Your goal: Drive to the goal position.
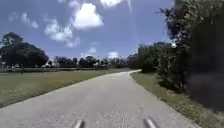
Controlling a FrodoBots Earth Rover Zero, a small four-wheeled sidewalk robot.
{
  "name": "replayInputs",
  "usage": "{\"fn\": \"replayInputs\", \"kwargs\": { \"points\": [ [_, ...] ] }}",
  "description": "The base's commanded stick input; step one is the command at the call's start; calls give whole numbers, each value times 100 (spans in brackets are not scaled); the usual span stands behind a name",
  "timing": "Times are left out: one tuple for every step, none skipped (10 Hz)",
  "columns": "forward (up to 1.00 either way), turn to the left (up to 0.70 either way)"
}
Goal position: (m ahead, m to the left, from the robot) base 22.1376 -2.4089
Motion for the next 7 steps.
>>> {"fn": "replayInputs", "kwargs": {
  "points": [
    [50, 0],
    [50, 0],
    [50, 0],
    [50, 0],
    [50, 0],
    [50, 0],
    [50, 13]
  ]
}}
